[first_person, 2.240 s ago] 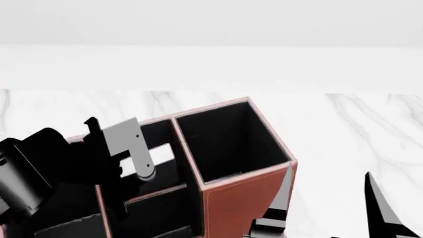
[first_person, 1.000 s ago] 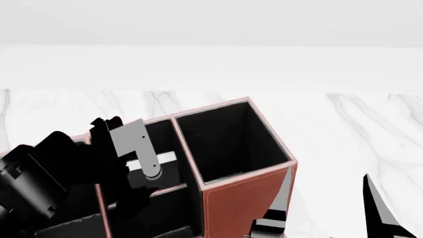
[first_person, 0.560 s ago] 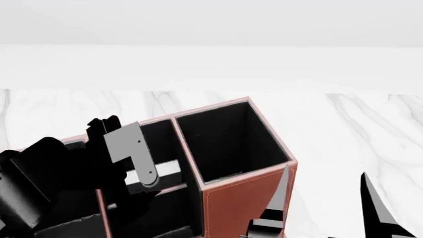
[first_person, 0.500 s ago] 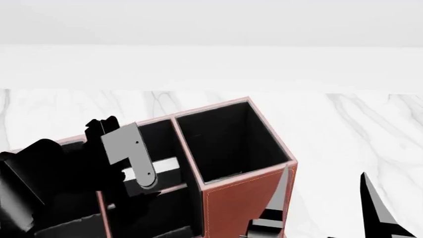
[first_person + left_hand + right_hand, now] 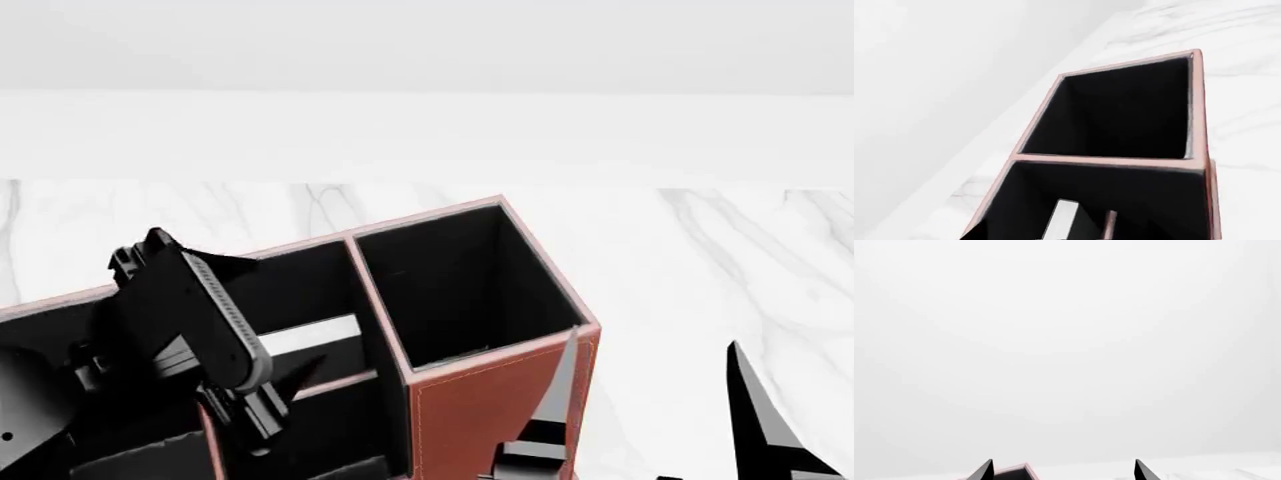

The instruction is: Pick up the book and place it in the front compartment of the caddy.

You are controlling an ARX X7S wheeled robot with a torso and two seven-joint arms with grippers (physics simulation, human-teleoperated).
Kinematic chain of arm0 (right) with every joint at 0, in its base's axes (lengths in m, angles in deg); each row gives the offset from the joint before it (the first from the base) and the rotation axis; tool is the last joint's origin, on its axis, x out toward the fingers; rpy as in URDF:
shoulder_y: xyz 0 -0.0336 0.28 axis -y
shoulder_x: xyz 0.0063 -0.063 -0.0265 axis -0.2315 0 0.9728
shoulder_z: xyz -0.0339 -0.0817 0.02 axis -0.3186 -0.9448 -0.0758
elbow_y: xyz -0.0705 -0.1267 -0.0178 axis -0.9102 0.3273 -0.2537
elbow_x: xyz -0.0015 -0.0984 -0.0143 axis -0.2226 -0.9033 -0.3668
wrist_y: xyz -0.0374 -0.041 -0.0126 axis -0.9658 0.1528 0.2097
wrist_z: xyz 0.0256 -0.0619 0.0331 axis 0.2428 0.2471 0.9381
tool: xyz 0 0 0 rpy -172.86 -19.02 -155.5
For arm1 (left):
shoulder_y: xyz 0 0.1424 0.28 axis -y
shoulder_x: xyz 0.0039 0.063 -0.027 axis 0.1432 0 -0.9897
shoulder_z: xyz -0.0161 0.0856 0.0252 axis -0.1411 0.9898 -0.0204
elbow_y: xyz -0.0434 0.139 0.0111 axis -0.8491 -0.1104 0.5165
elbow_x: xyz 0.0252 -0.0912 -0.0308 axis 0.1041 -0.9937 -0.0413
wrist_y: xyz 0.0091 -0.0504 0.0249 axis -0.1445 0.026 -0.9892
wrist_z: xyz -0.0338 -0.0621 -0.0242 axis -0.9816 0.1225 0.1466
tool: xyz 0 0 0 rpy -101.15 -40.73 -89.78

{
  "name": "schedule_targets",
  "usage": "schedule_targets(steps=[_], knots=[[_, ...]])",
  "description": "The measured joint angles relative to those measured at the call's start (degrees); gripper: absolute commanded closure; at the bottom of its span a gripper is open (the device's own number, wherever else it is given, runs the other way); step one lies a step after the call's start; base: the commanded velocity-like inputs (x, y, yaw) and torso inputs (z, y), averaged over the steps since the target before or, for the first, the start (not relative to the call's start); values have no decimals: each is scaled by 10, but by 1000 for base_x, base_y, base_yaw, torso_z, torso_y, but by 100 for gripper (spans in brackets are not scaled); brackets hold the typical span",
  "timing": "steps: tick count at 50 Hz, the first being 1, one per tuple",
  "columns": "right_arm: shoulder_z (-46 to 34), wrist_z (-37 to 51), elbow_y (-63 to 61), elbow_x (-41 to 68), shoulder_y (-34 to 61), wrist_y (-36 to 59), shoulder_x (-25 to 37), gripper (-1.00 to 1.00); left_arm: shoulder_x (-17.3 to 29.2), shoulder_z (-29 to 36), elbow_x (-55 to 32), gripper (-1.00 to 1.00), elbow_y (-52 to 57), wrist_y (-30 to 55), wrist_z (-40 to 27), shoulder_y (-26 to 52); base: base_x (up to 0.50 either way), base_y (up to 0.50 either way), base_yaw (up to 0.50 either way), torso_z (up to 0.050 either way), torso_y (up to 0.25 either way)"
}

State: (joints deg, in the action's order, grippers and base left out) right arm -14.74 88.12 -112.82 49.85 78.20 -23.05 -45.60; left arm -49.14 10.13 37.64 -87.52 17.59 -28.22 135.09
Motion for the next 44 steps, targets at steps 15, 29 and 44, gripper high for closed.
schedule_targets(steps=[15, 29, 44], knots=[[-2, 4, -11, 1, 1, 6, 4, -100, 23, -34, 53, -100, 119, -50, -144, -68, 0, 0, 0, 0, 0], [-3, 8, -19, 2, 3, 9, 6, -100, 24, -92, 56, -100, 213, -92, -278, -149, 0, 0, 0, 0, 0], [-3, 11, -28, 5, 4, 13, 9, -100, 32, -135, 66, -100, 262, -147, -368, -232, 0, 0, 0, 0, 0]])
